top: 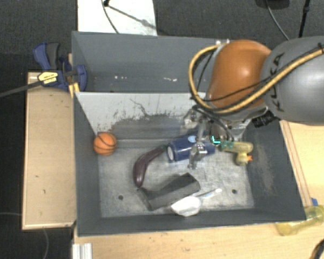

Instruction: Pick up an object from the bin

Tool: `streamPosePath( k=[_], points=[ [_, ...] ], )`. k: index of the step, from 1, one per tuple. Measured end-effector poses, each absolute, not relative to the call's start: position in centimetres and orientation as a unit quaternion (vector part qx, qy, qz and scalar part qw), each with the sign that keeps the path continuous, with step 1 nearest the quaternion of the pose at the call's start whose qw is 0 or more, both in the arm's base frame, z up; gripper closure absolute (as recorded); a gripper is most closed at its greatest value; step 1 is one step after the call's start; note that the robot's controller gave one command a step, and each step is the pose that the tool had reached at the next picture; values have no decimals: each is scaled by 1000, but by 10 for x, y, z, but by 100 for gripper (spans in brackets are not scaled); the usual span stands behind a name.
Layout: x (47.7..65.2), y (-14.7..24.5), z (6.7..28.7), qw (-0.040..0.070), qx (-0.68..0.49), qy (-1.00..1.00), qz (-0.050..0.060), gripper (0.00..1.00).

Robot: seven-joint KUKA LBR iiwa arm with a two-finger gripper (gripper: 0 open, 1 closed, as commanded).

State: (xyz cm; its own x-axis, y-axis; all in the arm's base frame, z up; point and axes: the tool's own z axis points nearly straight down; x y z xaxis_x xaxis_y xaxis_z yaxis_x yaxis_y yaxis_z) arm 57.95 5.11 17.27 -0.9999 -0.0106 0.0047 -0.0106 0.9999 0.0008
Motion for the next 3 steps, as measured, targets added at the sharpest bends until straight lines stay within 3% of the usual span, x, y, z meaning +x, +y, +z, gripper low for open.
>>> streamPosePath(
  k=[1, 2, 3],
  points=[
    [581, 51, 177, -2, 5, -1000, -1, 0],
    [580, 58, 82, -15, 10, -1000, -5, 100],
    [580, 58, 82, -15, 10, -1000, -5, 100]
  ],
)
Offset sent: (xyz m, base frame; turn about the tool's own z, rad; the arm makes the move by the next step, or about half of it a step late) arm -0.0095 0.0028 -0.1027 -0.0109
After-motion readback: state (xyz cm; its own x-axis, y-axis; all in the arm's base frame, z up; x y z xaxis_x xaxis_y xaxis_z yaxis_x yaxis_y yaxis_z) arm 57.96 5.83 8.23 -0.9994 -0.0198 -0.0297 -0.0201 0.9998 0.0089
